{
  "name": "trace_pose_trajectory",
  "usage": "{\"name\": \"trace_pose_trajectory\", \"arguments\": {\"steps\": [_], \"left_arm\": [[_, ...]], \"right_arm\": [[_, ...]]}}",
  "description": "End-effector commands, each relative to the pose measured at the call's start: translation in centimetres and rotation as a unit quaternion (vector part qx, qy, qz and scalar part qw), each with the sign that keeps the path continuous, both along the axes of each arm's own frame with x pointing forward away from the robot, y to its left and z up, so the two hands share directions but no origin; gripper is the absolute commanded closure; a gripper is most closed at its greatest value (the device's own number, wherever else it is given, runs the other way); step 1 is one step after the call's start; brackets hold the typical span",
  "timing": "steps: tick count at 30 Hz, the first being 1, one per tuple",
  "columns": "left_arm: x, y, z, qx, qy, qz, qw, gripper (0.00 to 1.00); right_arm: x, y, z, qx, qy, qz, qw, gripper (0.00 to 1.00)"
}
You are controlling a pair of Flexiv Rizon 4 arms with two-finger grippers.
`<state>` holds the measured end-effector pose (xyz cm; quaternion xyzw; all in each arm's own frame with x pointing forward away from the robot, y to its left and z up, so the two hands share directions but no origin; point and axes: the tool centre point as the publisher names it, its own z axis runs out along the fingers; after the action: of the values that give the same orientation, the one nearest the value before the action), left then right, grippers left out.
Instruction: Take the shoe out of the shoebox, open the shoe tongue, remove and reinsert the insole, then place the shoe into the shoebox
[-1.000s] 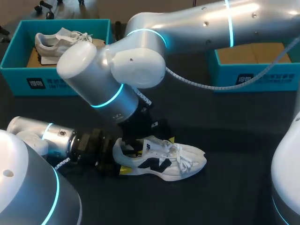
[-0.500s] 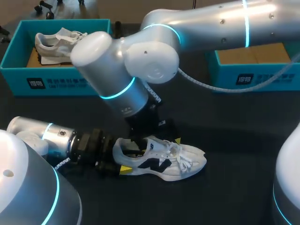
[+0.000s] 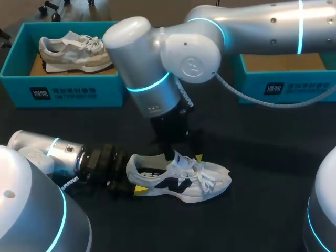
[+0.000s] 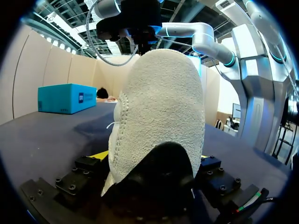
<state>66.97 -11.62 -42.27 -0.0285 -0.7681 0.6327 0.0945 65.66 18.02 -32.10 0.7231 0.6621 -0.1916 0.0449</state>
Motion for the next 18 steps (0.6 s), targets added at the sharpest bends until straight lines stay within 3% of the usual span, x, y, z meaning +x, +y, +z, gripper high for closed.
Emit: {"name": "trace_pose_trajectory", "arguments": {"steps": [1, 5, 7, 9, 18], "left_arm": [[0.1, 0.0, -0.2, 0.000, 0.000, 0.001, 1.000, 1.00], [0.1, 0.0, -0.2, 0.000, 0.000, 0.001, 1.000, 1.00], [0.1, 0.0, -0.2, 0.000, 0.000, 0.001, 1.000, 1.00], [0.1, 0.0, -0.2, 0.000, 0.000, 0.001, 1.000, 1.00], [0.1, 0.0, -0.2, 0.000, 0.000, 0.001, 1.000, 1.00]], "right_arm": [[-0.9, -0.2, 0.4, 0.010, -0.027, -0.069, 0.997, 0.58], [-1.2, 0.0, 0.3, 0.022, -0.012, -0.047, 0.999, 0.66], [-1.3, 0.1, 0.1, 0.030, 0.004, -0.034, 0.999, 0.80], [-1.3, 0.2, 0.0, 0.034, 0.008, -0.027, 0.999, 1.00], [-1.3, -0.9, 0.0, 0.068, 0.031, 0.047, 0.996, 1.00]]}}
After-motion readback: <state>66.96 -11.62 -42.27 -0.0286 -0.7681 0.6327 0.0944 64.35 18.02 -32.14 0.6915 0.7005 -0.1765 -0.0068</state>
